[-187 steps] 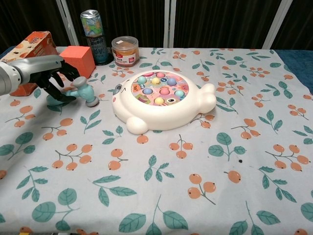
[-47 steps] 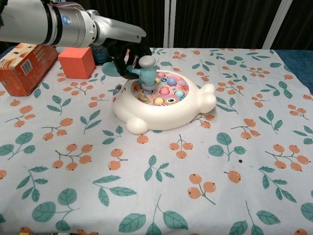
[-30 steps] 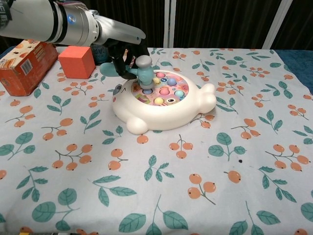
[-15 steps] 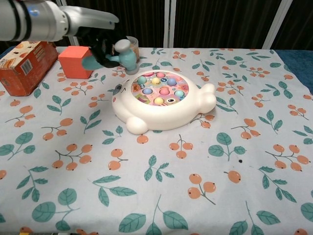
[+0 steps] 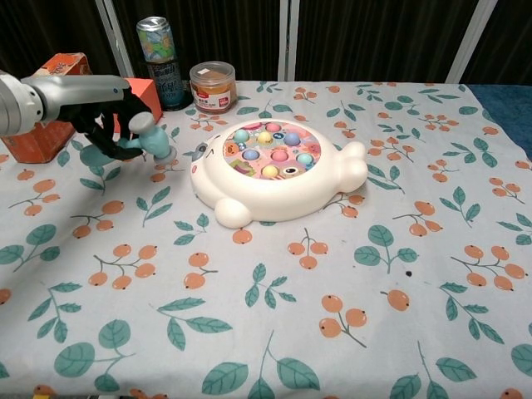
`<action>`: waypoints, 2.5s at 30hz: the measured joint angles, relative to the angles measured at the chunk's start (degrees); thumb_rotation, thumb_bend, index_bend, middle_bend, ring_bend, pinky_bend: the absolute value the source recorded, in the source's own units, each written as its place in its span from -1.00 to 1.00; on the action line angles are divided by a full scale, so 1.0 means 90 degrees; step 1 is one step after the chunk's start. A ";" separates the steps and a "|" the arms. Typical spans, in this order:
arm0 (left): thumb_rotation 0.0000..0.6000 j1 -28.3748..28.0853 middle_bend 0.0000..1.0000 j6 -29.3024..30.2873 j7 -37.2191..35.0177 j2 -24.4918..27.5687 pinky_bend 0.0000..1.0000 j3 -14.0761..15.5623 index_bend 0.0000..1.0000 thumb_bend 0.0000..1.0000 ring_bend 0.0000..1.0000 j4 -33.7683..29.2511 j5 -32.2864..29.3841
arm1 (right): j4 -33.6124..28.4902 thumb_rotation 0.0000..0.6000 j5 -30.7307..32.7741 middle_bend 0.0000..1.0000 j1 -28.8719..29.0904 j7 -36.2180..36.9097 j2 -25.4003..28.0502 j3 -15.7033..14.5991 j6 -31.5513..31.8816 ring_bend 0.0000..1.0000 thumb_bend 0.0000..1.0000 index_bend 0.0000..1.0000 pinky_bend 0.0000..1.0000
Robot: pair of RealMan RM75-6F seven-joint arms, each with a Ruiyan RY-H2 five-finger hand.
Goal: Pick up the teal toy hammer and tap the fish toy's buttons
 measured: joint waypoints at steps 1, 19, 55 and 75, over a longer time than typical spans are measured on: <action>1.00 0.0027 0.03 -0.0067 -0.0004 -0.0076 -0.04 -0.0002 0.21 -0.06 -0.15 0.0109 0.0011 | -0.0004 1.00 0.0007 -0.59 -0.0004 -0.0002 -0.0002 -0.0002 -0.0001 -0.89 -1.00 -0.77 -0.77; 1.00 0.0307 -0.15 -0.0385 0.0244 -0.0404 -0.10 -0.0195 -0.05 -0.42 -0.27 0.0466 0.0170 | -0.0010 1.00 0.0023 -0.59 -0.0019 0.0024 -0.0011 -0.0010 -0.0003 -0.89 -1.00 -0.77 -0.77; 1.00 0.0313 -0.70 -0.0704 0.0330 -0.0261 -0.22 -0.0600 -0.71 -0.65 -0.75 0.0434 0.0264 | -0.0007 1.00 0.0058 -0.59 -0.0014 0.0046 -0.0009 0.0009 -0.0019 -0.89 -1.00 -0.77 -0.77; 1.00 0.2969 -0.76 0.3791 0.0284 0.1347 -0.90 -0.0423 -0.69 -0.74 -0.99 -0.0994 0.1747 | 0.0284 1.00 0.0096 -0.62 0.0098 0.0777 0.0067 0.0096 -0.0118 -1.00 -0.95 -0.79 -0.80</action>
